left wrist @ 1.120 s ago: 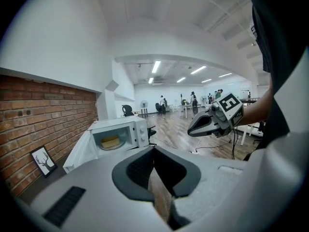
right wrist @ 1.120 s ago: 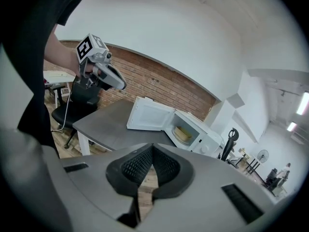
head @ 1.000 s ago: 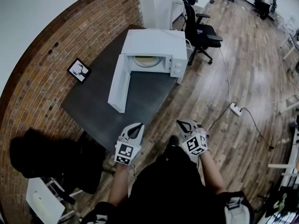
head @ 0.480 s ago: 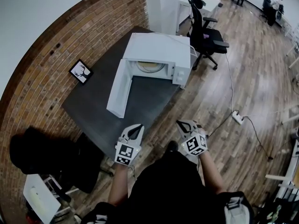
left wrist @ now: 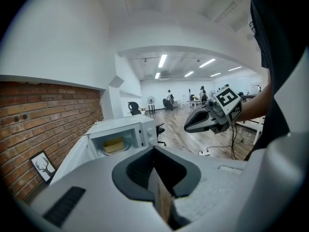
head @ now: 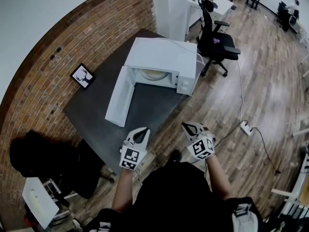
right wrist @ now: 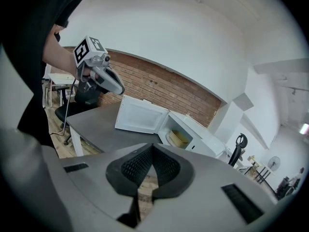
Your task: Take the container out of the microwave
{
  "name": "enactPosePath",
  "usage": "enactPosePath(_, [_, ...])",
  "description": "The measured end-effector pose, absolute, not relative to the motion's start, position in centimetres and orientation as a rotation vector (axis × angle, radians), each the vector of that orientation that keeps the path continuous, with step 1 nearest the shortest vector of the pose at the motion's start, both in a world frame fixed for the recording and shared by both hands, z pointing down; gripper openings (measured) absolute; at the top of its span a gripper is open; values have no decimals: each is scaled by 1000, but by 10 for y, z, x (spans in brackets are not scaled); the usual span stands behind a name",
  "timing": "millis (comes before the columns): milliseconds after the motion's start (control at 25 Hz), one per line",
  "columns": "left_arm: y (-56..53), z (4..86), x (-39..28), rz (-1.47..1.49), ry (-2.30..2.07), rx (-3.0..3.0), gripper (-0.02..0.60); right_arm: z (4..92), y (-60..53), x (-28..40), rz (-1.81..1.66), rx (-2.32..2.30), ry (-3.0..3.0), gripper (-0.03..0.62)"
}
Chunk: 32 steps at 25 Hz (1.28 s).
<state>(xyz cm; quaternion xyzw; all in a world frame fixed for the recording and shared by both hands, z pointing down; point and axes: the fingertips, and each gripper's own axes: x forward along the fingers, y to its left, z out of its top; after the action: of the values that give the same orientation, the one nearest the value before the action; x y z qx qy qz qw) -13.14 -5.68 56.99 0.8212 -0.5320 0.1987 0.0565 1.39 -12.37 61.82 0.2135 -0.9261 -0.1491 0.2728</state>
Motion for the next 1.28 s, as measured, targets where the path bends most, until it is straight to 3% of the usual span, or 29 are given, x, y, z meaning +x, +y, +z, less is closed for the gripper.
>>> enactPosePath(1280, [-147, 595, -155, 665, -1697, 2408, 2, 628, -207, 8, -428, 476, -2471, -2])
